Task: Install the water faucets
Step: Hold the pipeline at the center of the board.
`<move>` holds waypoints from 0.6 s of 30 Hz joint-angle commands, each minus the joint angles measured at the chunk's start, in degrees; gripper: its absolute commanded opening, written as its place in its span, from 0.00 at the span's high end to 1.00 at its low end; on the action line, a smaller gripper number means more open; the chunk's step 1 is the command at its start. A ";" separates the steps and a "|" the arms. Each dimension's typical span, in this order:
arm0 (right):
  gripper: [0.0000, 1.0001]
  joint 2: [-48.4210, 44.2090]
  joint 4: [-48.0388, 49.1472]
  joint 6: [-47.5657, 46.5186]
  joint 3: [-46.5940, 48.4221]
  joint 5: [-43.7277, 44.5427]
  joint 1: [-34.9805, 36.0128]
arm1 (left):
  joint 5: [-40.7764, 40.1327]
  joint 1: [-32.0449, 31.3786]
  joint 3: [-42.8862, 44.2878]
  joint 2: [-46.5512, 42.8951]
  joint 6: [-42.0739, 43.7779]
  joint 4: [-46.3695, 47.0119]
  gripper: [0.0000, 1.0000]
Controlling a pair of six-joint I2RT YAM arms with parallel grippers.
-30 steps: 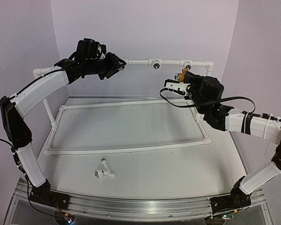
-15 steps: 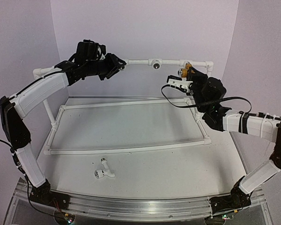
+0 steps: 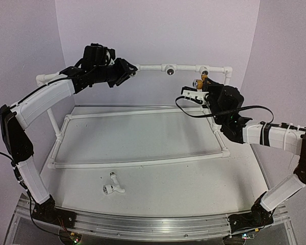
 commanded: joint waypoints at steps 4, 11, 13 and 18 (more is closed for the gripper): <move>1.00 -2.12 1.20 2.12 0.71 -0.17 -0.83 | 0.73 0.00 -1.13 -1.55 3.04 1.86 0.88; 1.00 -2.35 1.22 1.79 1.46 -0.38 -1.32 | 0.80 0.00 -1.41 -1.39 3.33 1.87 0.90; 1.00 -2.53 1.22 1.63 1.63 -0.34 -1.40 | 0.73 0.00 -1.60 -1.38 3.34 1.95 0.91; 1.00 -3.17 1.21 1.36 2.02 -0.76 -1.42 | 0.73 -0.02 -1.66 -1.28 3.58 1.92 0.94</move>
